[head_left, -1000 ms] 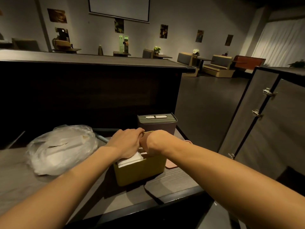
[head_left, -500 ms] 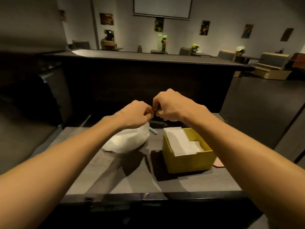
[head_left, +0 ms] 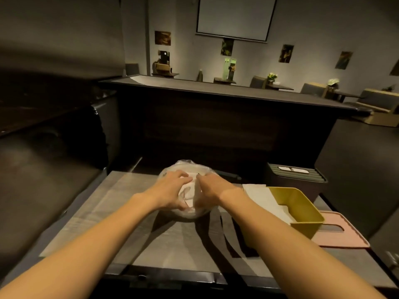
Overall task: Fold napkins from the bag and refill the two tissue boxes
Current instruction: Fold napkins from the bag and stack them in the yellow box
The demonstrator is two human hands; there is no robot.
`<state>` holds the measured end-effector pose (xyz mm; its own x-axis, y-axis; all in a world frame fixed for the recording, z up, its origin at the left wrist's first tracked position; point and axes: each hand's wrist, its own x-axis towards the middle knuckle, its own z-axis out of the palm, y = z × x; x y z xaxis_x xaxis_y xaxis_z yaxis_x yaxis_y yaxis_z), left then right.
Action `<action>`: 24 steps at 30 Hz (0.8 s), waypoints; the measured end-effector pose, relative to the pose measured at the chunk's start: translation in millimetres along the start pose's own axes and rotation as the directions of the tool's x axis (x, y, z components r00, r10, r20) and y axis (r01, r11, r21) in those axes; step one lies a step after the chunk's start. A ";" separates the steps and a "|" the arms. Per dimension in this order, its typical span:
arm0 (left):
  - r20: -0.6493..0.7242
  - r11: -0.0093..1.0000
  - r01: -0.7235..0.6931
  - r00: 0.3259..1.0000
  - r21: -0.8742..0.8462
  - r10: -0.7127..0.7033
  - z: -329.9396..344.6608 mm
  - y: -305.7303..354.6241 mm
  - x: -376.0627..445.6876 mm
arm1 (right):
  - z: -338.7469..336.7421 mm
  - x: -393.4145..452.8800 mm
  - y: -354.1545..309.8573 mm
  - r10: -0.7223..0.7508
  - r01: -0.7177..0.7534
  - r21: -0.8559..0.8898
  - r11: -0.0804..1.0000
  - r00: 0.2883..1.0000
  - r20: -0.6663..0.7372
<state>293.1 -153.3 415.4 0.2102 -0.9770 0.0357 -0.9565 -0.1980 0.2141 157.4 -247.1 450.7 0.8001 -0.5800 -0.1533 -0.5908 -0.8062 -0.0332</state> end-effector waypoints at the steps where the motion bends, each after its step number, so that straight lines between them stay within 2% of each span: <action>1: 0.020 1.000 -0.002 1.000 -0.001 0.002 4.6 -0.3 1.2 | 3.8 -1.8 2.7 -0.012 0.012 0.028 1.000 1.000 0.021; 3: 0.064 1.000 0.005 0.998 -0.027 -0.003 13.2 -2.0 2.2 | 11.8 -5.1 4.3 -0.068 0.068 0.014 0.998 0.998 0.005; 5: 0.085 0.996 0.025 0.996 -0.083 -0.018 18.6 -4.3 1.5 | 18.7 -4.2 5.3 -0.102 0.099 -0.039 0.994 0.991 -0.089; 9: 0.044 0.988 0.045 0.998 -0.149 -0.039 20.6 -8.4 -2.7 | 21.5 1.7 6.0 -0.160 0.147 -0.078 0.986 0.962 -0.220; 16: -0.027 0.979 0.057 0.998 -0.196 -0.063 25.5 -9.6 -9.3 | 25.2 2.4 5.4 -0.163 0.149 -0.071 0.986 0.943 -0.289; 20: -0.200 0.927 0.055 0.970 -0.372 -0.138 24.1 -2.2 -15.2 | 31.9 -1.1 5.9 -0.210 0.202 -0.067 0.977 0.857 -0.471; 24: -0.348 0.854 -0.056 0.925 -0.517 -0.150 14.7 5.5 -20.0 | 26.7 -6.8 2.8 -0.235 0.296 -0.014 0.955 0.730 -0.642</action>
<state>280.8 -136.1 401.6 0.4086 -0.8467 0.3408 -0.7243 -0.0735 0.6856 147.5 -242.3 425.3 0.7897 -0.3091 0.5299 -0.3265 -0.9431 -0.0636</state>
